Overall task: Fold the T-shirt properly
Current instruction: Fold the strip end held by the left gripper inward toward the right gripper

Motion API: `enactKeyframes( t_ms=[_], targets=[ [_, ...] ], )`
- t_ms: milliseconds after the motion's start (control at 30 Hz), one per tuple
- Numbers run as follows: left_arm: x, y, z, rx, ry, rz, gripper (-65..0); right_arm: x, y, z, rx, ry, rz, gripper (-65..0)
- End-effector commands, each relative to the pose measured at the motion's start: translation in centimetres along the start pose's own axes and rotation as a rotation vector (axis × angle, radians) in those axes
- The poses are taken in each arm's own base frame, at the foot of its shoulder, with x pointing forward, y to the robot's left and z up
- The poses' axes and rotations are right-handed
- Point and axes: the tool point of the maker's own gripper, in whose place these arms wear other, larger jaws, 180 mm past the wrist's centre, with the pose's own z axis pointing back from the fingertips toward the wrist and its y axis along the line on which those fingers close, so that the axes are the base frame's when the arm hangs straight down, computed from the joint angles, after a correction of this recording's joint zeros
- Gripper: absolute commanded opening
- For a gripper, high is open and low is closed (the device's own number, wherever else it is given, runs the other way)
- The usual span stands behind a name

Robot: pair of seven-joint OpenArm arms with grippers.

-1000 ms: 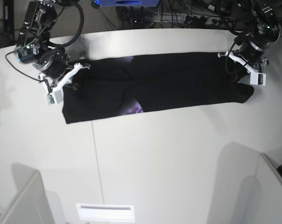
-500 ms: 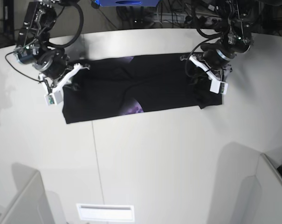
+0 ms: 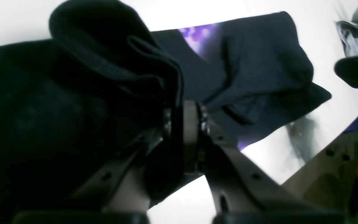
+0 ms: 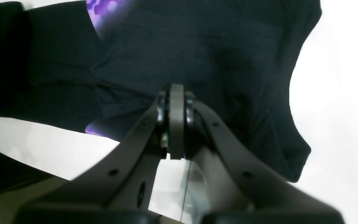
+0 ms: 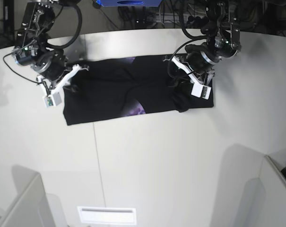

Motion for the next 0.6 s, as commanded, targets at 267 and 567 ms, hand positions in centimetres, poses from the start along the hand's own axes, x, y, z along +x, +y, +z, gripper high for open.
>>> enactKeyframes(
  t_ms=[267, 567],
  targets=[
    [0.8, -2.6, -1.1, -0.053, -0.017, 0.020, -65.0, 1.0, 0.0, 0.3, 0.001, -0.038, 0.009, -65.0],
    [1.2, -2.7, -1.2, -0.057, -0.023, 0.014, -65.0, 1.0, 0.0, 0.3, 0.001, -0.038, 0.009, -65.0]
  ],
)
